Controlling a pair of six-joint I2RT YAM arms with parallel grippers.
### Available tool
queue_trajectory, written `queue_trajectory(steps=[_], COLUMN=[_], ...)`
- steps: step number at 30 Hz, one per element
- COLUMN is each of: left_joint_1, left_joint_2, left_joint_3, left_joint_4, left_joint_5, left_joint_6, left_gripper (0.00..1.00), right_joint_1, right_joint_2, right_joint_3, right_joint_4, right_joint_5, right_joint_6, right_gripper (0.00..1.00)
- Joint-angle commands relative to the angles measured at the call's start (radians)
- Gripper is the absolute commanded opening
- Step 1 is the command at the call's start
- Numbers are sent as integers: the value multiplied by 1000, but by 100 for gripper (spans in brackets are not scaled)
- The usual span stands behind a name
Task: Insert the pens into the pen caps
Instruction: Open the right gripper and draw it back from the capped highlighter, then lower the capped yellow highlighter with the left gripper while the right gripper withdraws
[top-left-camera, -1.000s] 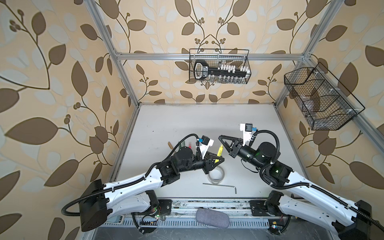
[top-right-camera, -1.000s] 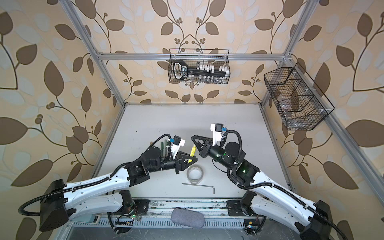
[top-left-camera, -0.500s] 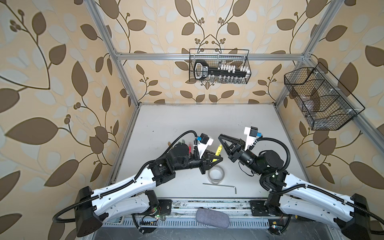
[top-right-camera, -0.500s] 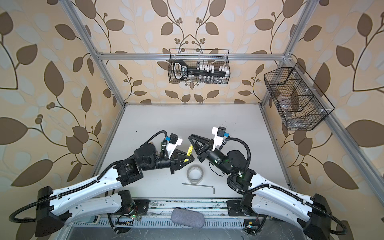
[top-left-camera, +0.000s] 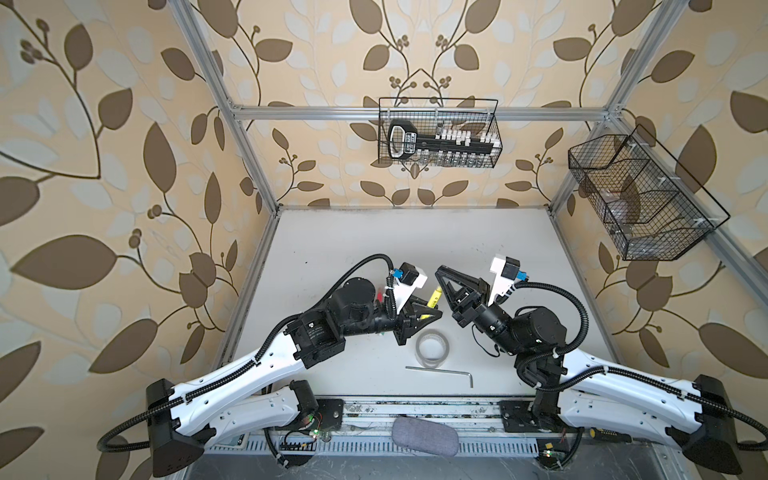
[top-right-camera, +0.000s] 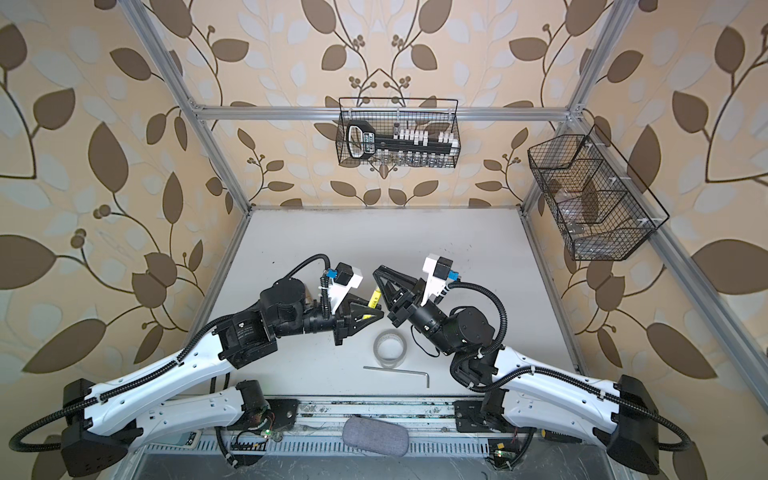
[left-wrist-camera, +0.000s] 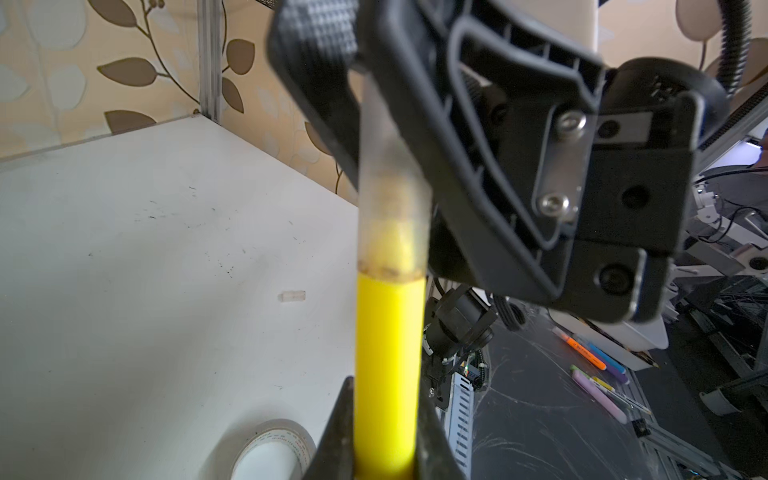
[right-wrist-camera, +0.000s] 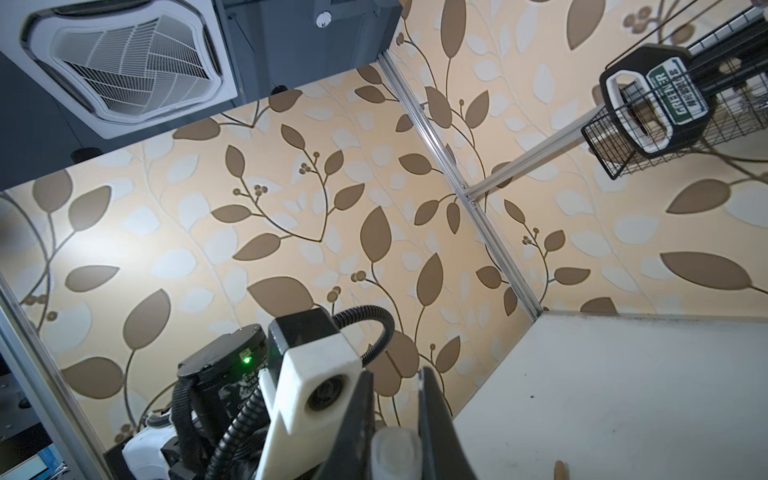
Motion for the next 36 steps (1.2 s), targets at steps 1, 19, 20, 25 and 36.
queue_trajectory(steps=[1, 19, 20, 25, 36], left_joint_1=[95, 80, 75, 44, 37], left_joint_2=[-22, 149, 189, 367, 590], left_joint_3=[74, -472, -467, -407, -260], left_joint_4=[307, 303, 309, 337, 205], left_joint_5=[-359, -406, -412, -443, -578], left_joint_6=[-57, -472, -475, -483, -453], left_gripper=[0, 0, 0, 0, 0], right_joint_1=[54, -730, -788, -923, -922], right_joint_2=[-26, -195, -169, -108, -140], right_joint_3=[-24, 139, 130, 33, -27], right_joint_4=[-375, -1152, -1153, -1075, -1043], right_joint_5=[-186, -175, -215, -224, -162], right_joint_6=[5, 6, -8, -49, -61], right_gripper=[32, 74, 71, 68, 71])
